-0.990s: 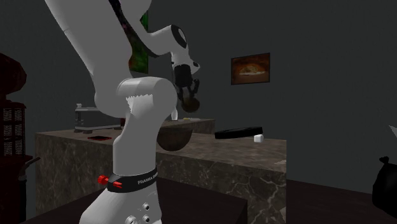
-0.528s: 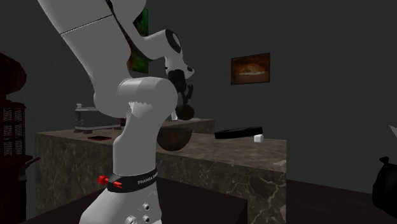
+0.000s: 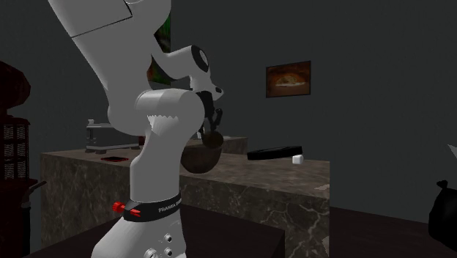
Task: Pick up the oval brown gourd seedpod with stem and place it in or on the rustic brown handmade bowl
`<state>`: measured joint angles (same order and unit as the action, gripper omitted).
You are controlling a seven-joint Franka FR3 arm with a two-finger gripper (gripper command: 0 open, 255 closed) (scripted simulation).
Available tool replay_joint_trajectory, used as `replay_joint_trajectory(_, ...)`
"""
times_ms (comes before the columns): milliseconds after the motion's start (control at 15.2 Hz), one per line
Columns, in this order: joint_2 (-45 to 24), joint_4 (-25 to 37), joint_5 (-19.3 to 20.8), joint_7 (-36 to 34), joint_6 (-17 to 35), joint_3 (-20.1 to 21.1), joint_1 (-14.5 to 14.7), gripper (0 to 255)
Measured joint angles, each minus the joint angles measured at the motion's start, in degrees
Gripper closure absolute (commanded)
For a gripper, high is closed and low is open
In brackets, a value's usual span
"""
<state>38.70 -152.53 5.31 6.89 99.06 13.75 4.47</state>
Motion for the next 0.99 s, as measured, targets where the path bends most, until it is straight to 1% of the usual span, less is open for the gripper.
replay_joint_trajectory(198,-0.80,-1.57,-0.03,-0.49,2.33,0.23,-0.01,255)
replay_joint_trajectory(594,-0.76,-2.13,-0.04,-0.55,2.86,0.24,0.01,255)
replay_joint_trajectory(660,-0.76,-2.13,-0.04,-0.55,2.86,0.24,0.01,0)
replay_joint_trajectory(990,-0.76,-2.12,-0.03,-0.55,2.87,0.24,0.01,0)
